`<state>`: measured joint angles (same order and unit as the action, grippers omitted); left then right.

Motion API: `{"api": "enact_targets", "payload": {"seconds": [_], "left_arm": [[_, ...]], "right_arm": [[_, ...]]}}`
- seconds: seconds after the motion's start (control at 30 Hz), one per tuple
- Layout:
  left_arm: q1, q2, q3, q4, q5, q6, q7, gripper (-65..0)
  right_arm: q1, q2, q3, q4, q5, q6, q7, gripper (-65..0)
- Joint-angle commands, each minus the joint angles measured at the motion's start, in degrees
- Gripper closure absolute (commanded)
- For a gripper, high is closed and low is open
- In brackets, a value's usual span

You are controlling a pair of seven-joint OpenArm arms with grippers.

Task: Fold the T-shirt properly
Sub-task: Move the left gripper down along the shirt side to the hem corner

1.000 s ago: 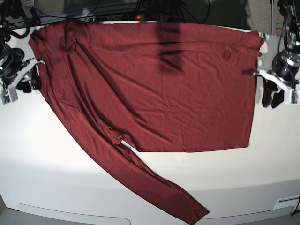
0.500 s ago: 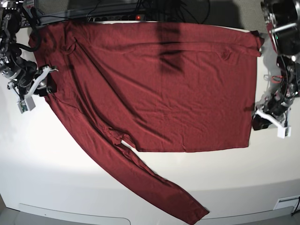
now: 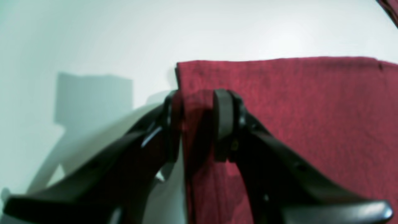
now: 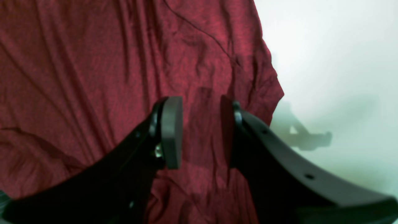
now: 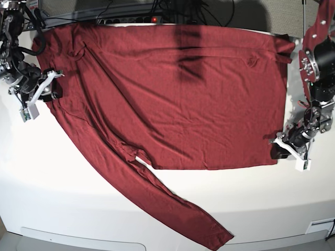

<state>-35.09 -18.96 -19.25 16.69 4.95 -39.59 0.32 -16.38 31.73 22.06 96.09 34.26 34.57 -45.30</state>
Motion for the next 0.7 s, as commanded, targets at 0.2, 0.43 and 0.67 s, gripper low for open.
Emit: {"api": "enact_targets", "payload": {"seconds": [0.2, 0.43, 0.67], "left_arm": [[-1.20, 2.49, -0.15, 0.48, 3.19, -0.41, 1.81, -16.8], [-1.09, 3.39, -0.15, 0.50, 3.98, -0.41, 2.64, -9.6], [-1.09, 2.25, -0.15, 0.50, -1.66, -0.41, 2.67, 0.0]], "right_arm": [[0.50, 1.14, 0.42, 0.74, 0.50, -0.02, 1.07, -21.1], [0.52, 1.14, 0.42, 0.74, 0.48, -0.02, 1.36, -21.1], [1.11, 1.11, 0.39, 0.74, 0.46, 0.15, 9.92, -21.1]]}}
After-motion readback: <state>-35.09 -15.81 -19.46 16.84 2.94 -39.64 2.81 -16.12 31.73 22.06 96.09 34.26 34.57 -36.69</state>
